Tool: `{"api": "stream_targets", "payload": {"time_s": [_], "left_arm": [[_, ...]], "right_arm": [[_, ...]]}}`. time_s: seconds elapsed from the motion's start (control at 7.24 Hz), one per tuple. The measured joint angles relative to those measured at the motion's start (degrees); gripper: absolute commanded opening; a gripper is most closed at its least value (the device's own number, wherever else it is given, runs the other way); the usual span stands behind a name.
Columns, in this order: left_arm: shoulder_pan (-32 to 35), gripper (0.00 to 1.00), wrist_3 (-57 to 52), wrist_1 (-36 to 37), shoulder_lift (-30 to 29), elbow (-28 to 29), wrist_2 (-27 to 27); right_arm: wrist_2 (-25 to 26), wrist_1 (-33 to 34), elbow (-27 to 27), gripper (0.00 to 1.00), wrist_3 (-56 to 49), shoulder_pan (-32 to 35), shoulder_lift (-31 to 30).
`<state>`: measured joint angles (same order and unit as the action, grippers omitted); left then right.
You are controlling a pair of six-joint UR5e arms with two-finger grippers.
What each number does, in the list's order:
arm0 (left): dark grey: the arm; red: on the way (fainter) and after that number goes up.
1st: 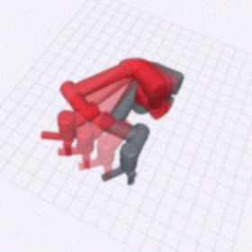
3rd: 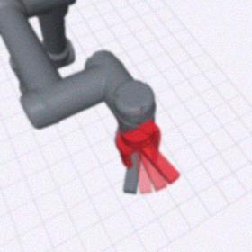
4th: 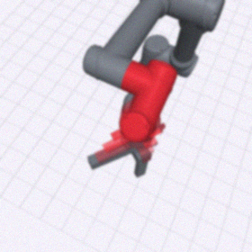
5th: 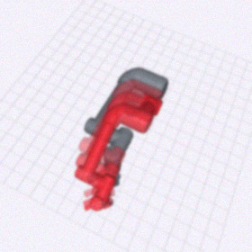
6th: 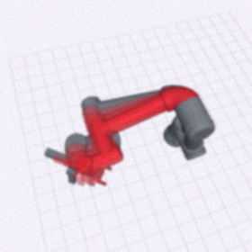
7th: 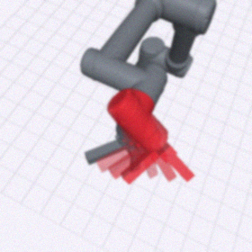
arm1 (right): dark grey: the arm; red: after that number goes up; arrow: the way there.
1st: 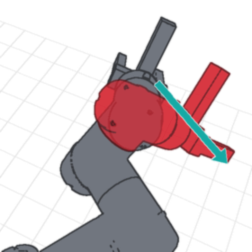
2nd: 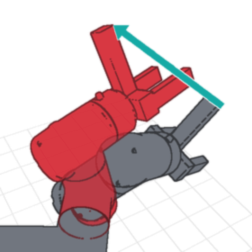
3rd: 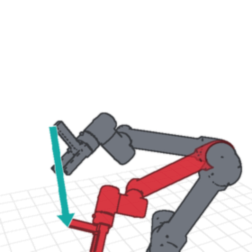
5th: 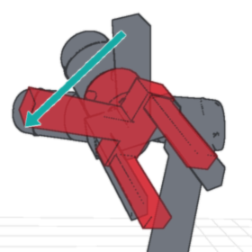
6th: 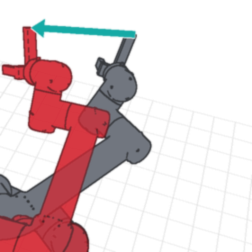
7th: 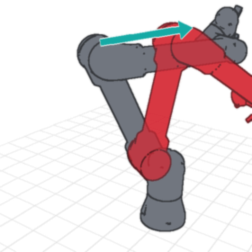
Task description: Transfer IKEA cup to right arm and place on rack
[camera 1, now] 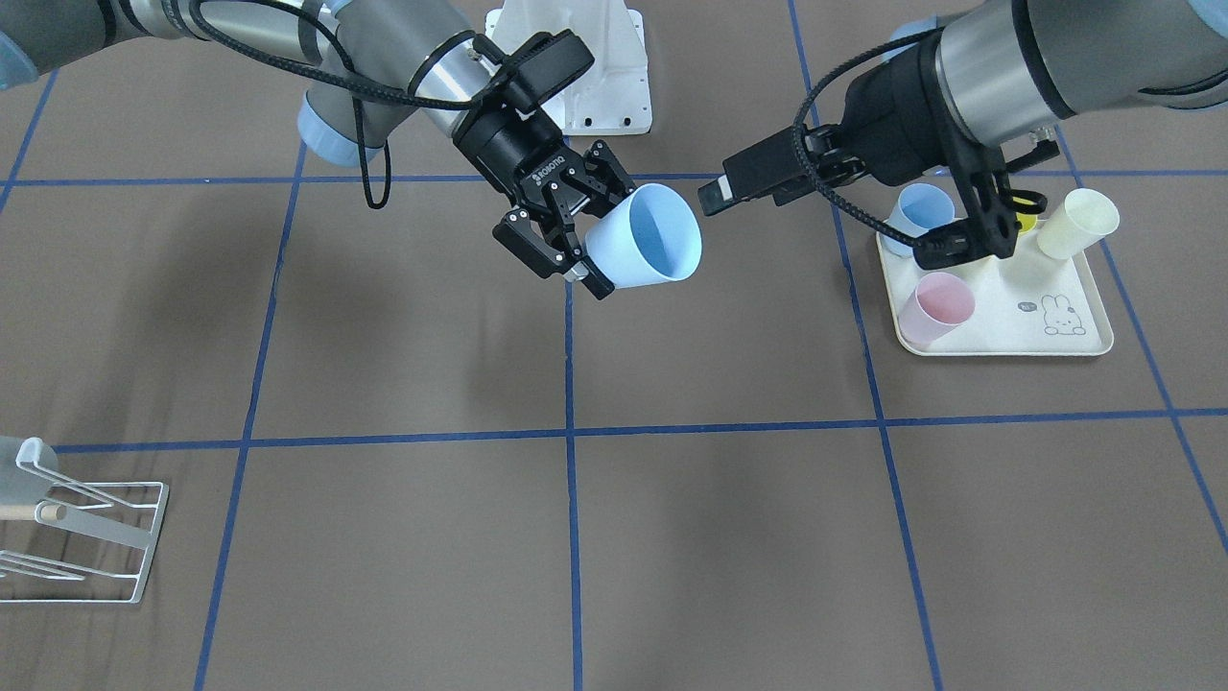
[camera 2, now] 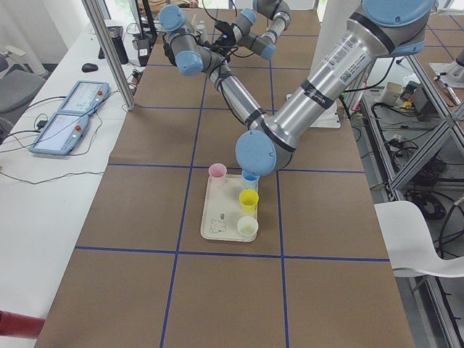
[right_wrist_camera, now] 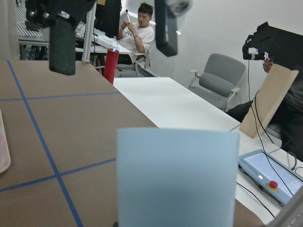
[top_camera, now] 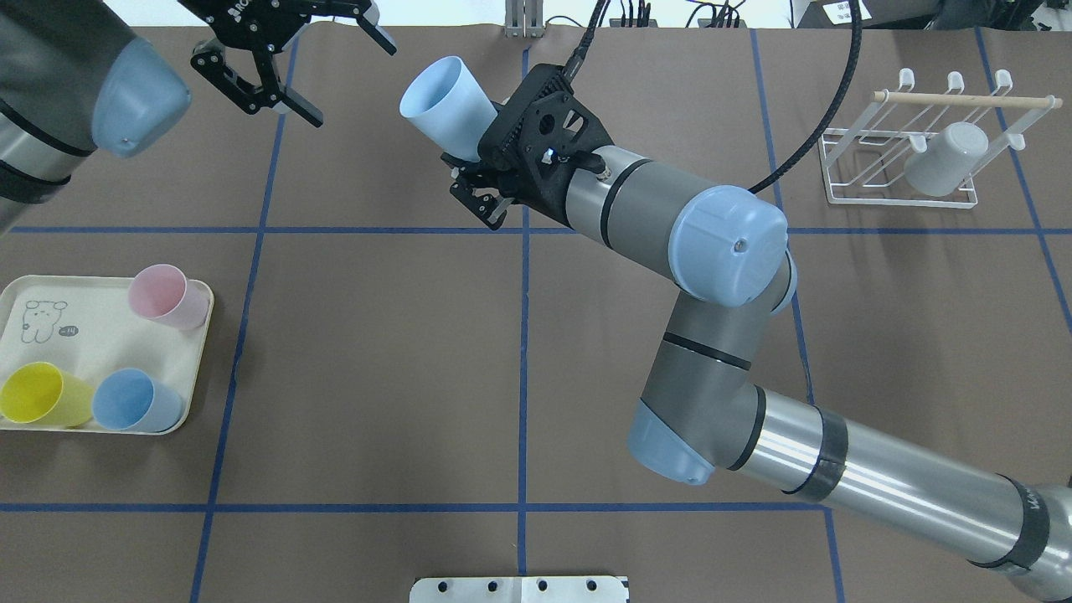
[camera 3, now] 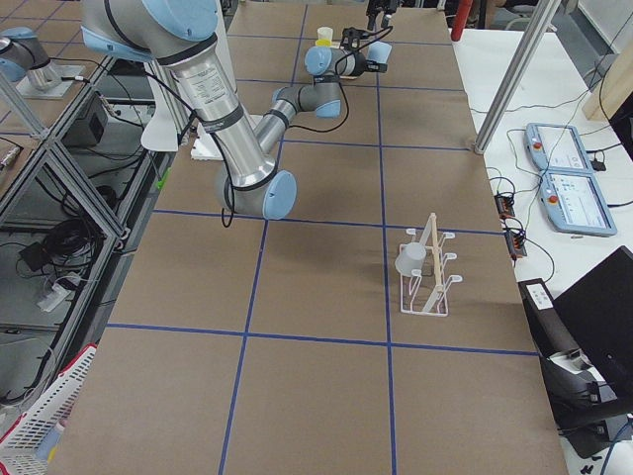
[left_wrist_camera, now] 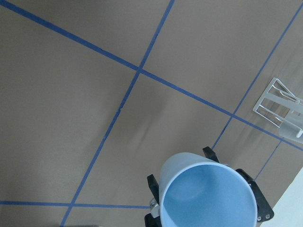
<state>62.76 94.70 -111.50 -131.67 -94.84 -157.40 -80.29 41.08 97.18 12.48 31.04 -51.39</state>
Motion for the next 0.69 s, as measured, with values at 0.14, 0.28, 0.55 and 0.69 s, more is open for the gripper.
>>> {"api": "stream_targets", "payload": {"time_s": [0.14,0.28,0.55,0.69], "left_arm": [[0.05,1.0,-0.5,-0.32,0.27,-0.14,4.09],[-0.01,1.0,-1.23,-0.42,0.76,-0.36,8.92],[-0.5,1.0,-6.84,-0.41,4.06,-0.72,16.14],[-0.63,1.0,-10.35,-0.41,6.43,-0.75,18.05]], "right_arm": [[-0.14,9.87,3.68,0.37,-0.08,1.36,-0.18],[-0.68,19.19,6.76,0.38,-0.65,3.14,-0.11],[-1.8,33.19,10.53,0.38,-5.26,7.45,-0.15],[-1.95,38.48,11.45,0.39,-9.86,9.68,-0.23]]}}
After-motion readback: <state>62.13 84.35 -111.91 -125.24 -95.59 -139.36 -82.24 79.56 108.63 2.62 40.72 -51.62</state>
